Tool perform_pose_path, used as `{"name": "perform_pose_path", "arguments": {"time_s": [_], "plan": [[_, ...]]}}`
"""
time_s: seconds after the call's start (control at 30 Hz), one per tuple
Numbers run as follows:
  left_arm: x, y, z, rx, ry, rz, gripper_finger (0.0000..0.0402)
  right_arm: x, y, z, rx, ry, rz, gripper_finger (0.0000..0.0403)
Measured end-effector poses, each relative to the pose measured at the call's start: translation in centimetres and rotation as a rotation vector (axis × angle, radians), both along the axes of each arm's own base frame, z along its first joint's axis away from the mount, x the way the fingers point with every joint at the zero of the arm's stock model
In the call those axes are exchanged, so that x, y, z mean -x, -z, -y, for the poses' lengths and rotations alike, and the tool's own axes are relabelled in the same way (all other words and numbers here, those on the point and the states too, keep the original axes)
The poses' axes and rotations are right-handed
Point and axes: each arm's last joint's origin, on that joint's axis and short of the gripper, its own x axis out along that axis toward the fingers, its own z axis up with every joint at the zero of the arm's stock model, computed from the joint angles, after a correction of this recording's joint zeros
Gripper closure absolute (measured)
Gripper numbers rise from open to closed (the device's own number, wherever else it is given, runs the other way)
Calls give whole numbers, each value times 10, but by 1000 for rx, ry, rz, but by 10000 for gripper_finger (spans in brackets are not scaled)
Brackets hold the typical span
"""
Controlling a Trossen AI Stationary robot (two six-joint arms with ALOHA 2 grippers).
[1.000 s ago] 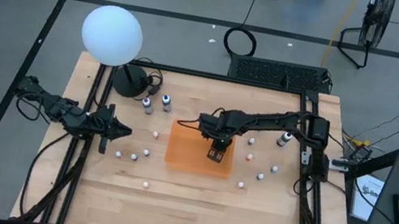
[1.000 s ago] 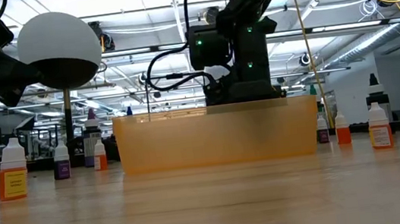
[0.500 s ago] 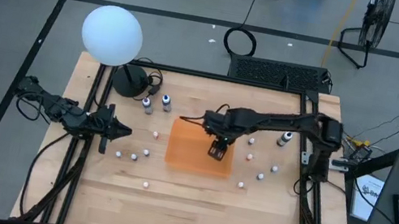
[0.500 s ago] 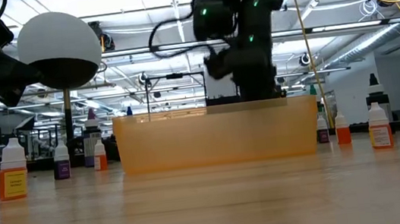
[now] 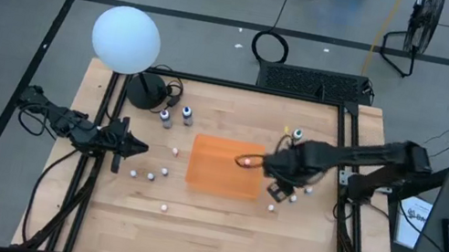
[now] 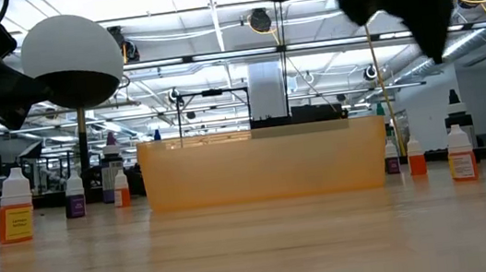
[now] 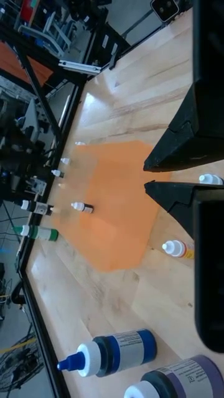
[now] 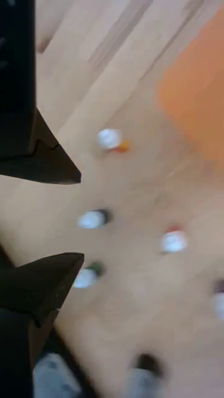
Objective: Pick & Place food coloring
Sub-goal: Put the small green food coloring bottle into the orange bin
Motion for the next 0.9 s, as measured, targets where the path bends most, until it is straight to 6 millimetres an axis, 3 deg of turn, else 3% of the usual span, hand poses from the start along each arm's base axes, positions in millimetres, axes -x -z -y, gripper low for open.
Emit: {"name": "perform_pose_path", "arguments": {"time_s": [0.17,0.37,0.67,0.9], "plan": [[0,0,0,0,0,1,360,36,14,-13,33,98,-43,220],[0,0,0,0,0,0,360,67,45,-13,90,159,-36,220],[0,0,0,0,0,0,360,84,88,-7,69,180,26,220],[0,0,0,0,0,1,360,87,94,2,92,180,4,220]]}}
